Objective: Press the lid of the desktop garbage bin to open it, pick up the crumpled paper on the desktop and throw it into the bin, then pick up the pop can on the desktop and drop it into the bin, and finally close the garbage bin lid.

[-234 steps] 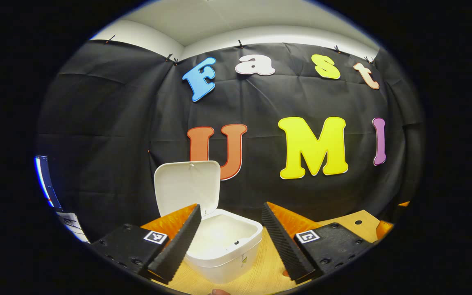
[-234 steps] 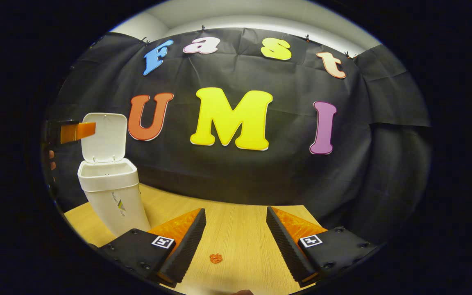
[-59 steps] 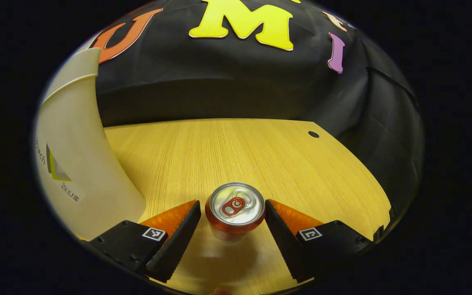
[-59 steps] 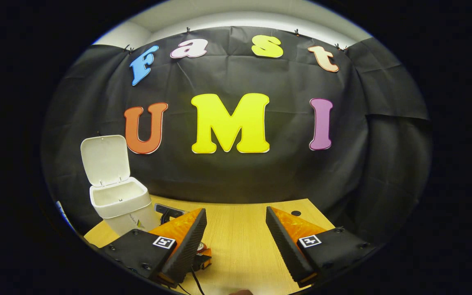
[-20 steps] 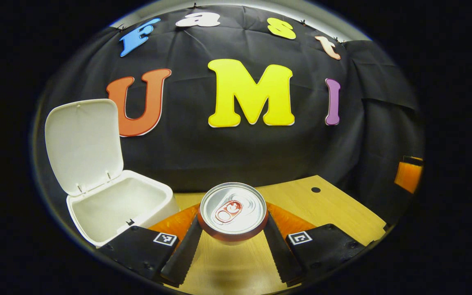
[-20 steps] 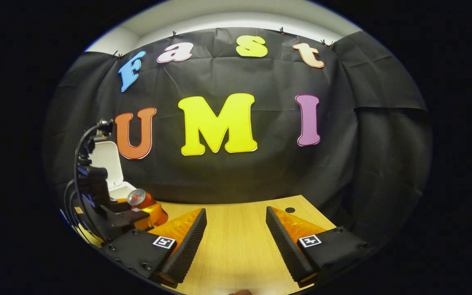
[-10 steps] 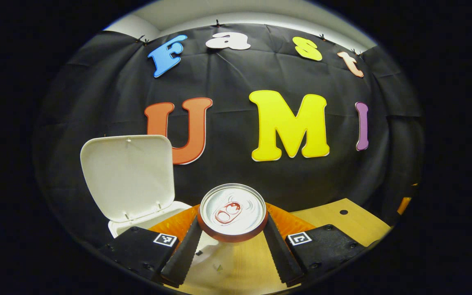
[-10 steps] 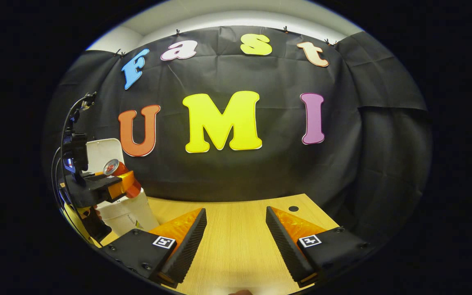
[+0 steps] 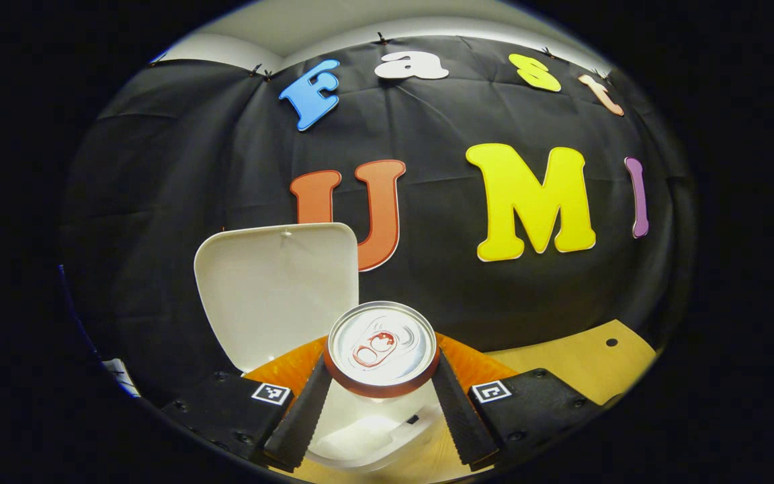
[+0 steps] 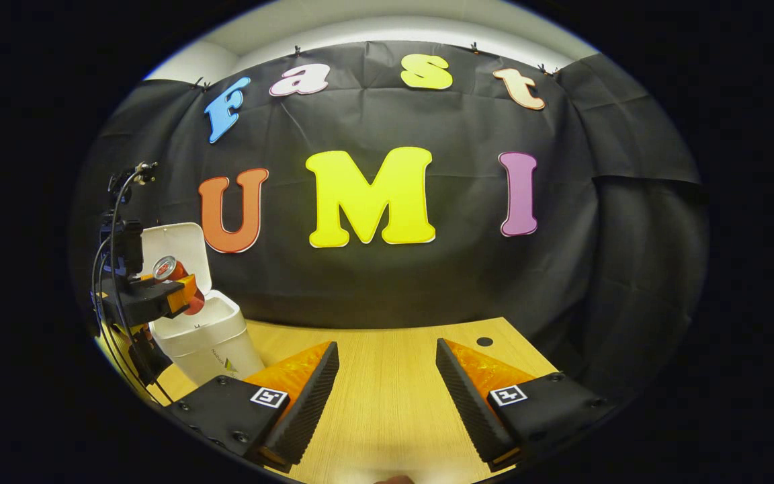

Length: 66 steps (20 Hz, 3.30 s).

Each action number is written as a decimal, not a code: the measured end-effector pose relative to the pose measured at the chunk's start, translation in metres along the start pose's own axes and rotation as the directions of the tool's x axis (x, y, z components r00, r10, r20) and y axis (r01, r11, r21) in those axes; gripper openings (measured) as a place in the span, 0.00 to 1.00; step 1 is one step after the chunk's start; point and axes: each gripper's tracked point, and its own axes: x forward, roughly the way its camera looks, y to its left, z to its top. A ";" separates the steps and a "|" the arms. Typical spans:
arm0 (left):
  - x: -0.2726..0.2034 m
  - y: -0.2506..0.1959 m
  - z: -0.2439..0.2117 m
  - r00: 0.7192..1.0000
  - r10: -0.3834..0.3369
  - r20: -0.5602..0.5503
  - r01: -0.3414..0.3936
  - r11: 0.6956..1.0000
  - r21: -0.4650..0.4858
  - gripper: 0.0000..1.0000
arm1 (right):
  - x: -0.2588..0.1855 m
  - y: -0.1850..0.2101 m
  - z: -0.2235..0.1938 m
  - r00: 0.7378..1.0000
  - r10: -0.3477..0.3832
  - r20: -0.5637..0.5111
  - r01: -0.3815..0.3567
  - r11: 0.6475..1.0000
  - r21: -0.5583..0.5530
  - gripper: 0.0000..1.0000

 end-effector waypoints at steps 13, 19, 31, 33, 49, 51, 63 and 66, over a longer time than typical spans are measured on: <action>0.001 0.002 -0.002 1.000 -0.012 -0.013 0.012 0.999 -0.036 0.96 | -0.002 -0.005 -0.001 1.000 -0.004 0.003 0.004 1.000 0.007 0.93; 0.004 0.002 0.026 0.999 -0.025 0.021 0.025 0.999 -0.025 0.95 | -0.002 -0.007 0.001 1.000 -0.006 0.005 0.006 1.000 0.012 0.93; 0.029 0.016 0.113 0.988 -0.035 0.150 0.041 0.998 -0.037 0.95 | -0.001 -0.007 0.000 1.000 -0.006 0.002 0.006 1.000 0.012 0.93; 0.035 0.026 0.129 0.986 -0.014 0.168 0.019 0.999 -0.027 0.95 | 0.000 -0.006 0.001 1.000 -0.003 0.004 0.003 1.000 0.008 0.93; 0.092 0.102 0.136 0.988 0.115 0.100 -0.108 0.991 -0.073 0.95 | 0.001 -0.003 -0.007 1.000 0.004 -0.017 -0.003 1.000 0.024 0.93; 0.097 0.103 0.124 0.991 0.117 0.067 -0.112 0.991 -0.077 0.95 | 0.001 -0.003 -0.008 1.000 0.003 -0.019 -0.003 1.000 0.024 0.93; 0.070 0.070 0.102 0.997 0.076 -0.005 -0.076 0.988 -0.137 1.00 | 0.003 -0.005 -0.017 0.999 0.022 -0.034 -0.020 0.998 0.055 0.93; 0.058 0.056 0.091 0.998 0.059 -0.025 -0.062 0.984 -0.166 1.00 | 0.004 -0.006 -0.019 0.998 0.037 -0.041 -0.035 0.998 0.059 0.93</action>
